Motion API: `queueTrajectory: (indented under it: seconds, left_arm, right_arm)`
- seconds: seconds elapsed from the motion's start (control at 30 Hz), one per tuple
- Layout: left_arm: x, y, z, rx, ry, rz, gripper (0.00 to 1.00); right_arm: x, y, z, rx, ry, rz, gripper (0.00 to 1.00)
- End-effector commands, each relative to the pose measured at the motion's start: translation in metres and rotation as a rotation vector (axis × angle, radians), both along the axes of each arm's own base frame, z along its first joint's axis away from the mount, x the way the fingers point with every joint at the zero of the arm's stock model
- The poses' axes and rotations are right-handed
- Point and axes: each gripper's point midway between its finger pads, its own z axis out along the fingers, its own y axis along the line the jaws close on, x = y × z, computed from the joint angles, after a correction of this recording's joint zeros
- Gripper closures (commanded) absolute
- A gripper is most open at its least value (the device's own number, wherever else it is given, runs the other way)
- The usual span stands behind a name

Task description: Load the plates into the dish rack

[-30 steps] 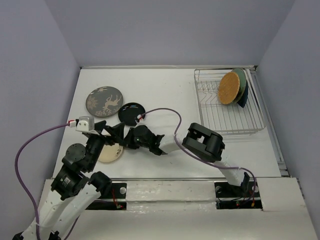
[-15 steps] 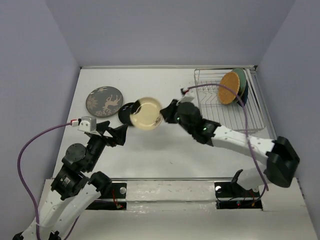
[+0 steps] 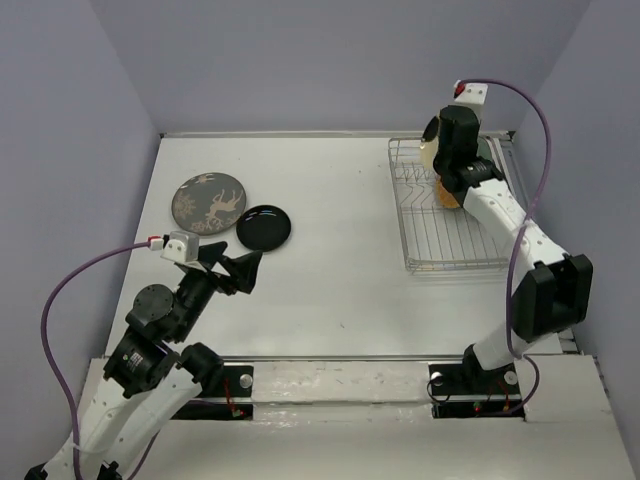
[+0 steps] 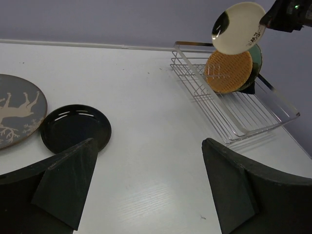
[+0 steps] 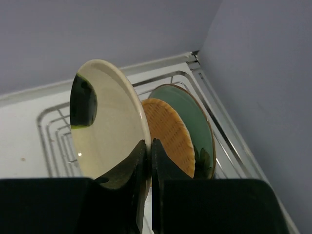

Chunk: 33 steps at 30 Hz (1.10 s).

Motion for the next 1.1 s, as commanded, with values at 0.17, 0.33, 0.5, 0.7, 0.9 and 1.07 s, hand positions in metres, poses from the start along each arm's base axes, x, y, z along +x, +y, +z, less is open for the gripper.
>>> queueTrajectory:
  seconds: [0.17, 0.33, 0.5, 0.7, 0.9, 1.07]
  left_arm:
    - [0.002, -0.008, 0.009, -0.001, -0.033, -0.039, 0.01]
    - [0.002, -0.010, 0.008, 0.003, -0.031, -0.048, 0.01]
    - [0.003, -0.013, 0.006, 0.007, -0.022, -0.056, 0.01]
    - [0.004, -0.015, 0.003, 0.015, -0.008, -0.062, 0.01]
    - [0.007, -0.014, 0.000, 0.010, 0.004, -0.042, 0.01]
    - [0.022, -0.010, -0.011, 0.025, 0.059, 0.014, 0.01]
  right_arm:
    - [0.033, -0.045, -0.013, -0.299, 0.189, -0.070, 0.93]
    - [0.033, -0.049, -0.015, -0.350, 0.199, -0.079, 0.93]
    - [0.028, -0.056, -0.024, -0.392, 0.218, -0.113, 0.93]
    - [0.030, -0.058, -0.037, -0.403, 0.240, -0.099, 0.93]
    - [0.034, -0.050, -0.076, -0.352, 0.293, -0.063, 0.93]
    - [0.033, -0.045, -0.080, -0.262, 0.266, -0.071, 0.88]
